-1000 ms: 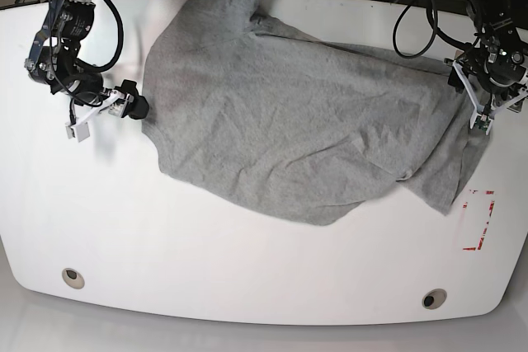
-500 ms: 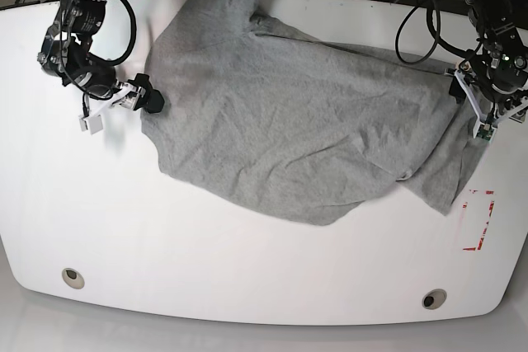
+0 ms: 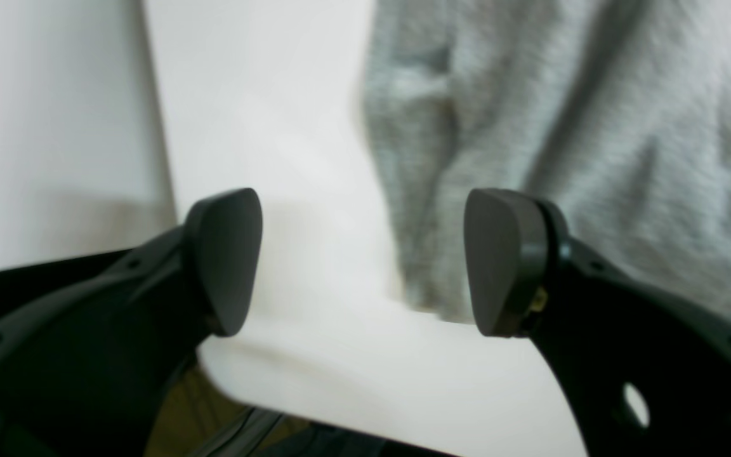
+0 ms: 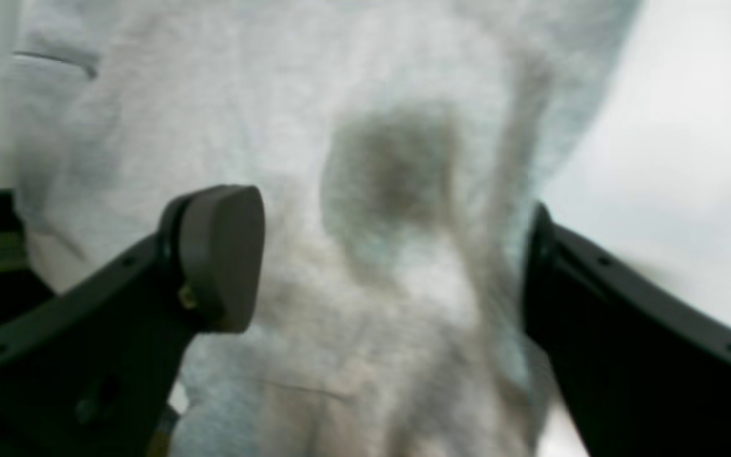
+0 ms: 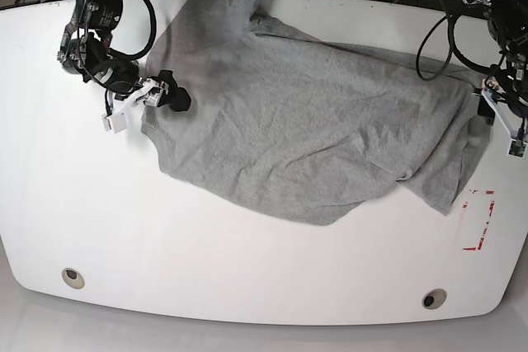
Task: Layout the t-shirt on the table in an organized manner, then fold the t-shirt properly
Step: 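Drag the shirt side edge with the left gripper away from the right gripper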
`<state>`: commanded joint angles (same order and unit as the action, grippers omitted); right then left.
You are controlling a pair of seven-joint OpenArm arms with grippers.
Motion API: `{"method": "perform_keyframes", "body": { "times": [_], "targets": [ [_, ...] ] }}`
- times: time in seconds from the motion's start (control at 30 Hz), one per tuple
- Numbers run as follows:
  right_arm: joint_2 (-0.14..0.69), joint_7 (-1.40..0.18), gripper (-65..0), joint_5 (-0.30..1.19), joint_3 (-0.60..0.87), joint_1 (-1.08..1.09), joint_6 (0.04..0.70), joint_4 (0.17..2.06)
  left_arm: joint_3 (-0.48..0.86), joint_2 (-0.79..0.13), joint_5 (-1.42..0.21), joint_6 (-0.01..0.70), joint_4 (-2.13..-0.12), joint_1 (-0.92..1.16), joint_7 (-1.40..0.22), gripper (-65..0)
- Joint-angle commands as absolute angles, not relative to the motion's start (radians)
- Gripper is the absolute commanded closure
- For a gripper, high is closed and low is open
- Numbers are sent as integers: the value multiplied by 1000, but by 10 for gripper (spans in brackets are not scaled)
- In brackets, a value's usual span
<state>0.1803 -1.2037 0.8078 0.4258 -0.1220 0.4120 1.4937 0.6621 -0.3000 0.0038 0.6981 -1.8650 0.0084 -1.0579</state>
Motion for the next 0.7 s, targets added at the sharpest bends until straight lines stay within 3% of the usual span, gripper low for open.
{"method": "perform_keyframes", "body": {
  "times": [0.07, 0.17, 0.47, 0.7],
  "targets": [
    [179, -1204, -475, 808, 418, -124, 412, 1494, 679, -312, 4, 698, -1865, 10, -1058, -467],
    [177, -1204, -393, 808, 418, -124, 412, 1494, 704, -318, 4, 698, -1865, 15, -1058, -467],
    [185, -1204, -15, 806, 418, -117, 412, 1494, 786, -317, 2, 698, -1860, 90, -1058, -467],
    [186, -1204, 0, 805, 418, -116, 410, 1494, 797, -312, 2, 698, -1856, 147, -1026, -467]
  ]
}}
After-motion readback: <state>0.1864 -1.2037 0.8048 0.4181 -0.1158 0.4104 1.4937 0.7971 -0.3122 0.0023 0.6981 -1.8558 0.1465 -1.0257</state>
